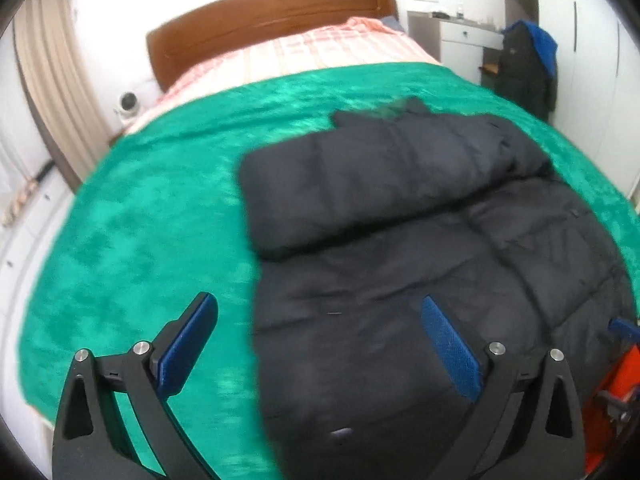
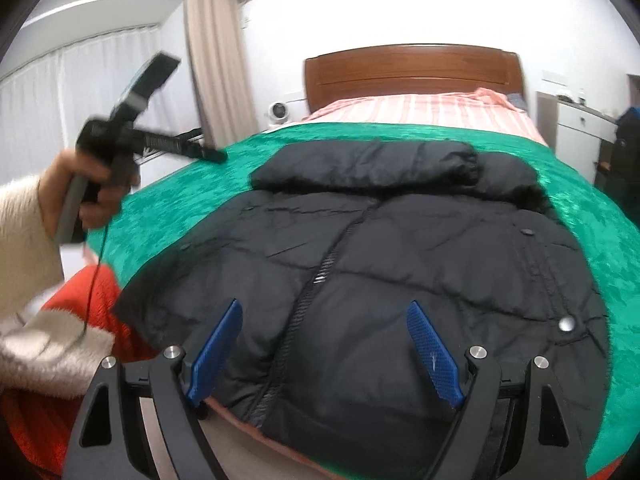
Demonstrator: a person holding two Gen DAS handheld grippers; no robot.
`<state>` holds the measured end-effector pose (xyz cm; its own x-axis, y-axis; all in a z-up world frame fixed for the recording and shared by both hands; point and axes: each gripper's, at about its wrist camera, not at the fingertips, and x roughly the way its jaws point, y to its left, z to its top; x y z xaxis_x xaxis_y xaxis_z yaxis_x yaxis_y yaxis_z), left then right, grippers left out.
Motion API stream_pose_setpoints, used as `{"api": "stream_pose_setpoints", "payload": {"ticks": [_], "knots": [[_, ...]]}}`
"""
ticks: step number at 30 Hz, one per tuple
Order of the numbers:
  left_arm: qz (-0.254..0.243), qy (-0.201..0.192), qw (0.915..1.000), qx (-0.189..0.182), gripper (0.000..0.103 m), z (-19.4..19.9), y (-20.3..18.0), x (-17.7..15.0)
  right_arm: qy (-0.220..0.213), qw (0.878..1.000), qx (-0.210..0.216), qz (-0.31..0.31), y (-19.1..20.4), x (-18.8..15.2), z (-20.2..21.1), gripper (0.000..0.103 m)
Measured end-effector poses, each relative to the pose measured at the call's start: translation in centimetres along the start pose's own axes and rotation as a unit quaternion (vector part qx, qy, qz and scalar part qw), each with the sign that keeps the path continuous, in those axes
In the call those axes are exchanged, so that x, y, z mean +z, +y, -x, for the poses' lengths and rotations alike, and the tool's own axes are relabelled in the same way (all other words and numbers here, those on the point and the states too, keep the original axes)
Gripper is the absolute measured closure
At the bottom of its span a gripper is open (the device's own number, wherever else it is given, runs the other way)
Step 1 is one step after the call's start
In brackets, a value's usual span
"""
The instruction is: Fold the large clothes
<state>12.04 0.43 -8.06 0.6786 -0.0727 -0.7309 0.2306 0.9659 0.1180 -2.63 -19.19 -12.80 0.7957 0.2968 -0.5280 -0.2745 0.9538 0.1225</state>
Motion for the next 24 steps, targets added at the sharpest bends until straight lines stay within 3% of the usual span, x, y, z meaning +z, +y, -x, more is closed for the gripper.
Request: {"api": "stream_pose_setpoints", "payload": {"ticks": [5,12,14,17,24], "knots": [[0.025,0.013,0.9983,-0.052,0.001,-4.5,-5.2,-1.5,-0.008,0.999,-0.046,-0.024,-2.4,1.9,0.0,0.019],[0.015,-0.005,0.9987,-0.049,0.000,-7.1,-7.8,-3.5,-0.044,0.994,-0.083,-0.064,-7.1,4.1,-1.4,0.013],[0.030,-0.008,0.9978,-0.060,0.000,-7.6,-7.4,-4.0,-0.029,0.992,-0.093,-0.085,-8.7,3.4,-3.1,0.013],[0.039,-0.027,0.9965,-0.069,0.000,-7.9,-7.0,-4.8,0.037,0.989,-0.089,-0.109,-10.3,1.6,-6.3,0.012],[0.040,-0.046,0.9957,-0.069,0.000,-8.0,-6.6,-5.6,0.037,0.990,-0.108,-0.082,-9.6,1.0,-7.8,0.002]]}}
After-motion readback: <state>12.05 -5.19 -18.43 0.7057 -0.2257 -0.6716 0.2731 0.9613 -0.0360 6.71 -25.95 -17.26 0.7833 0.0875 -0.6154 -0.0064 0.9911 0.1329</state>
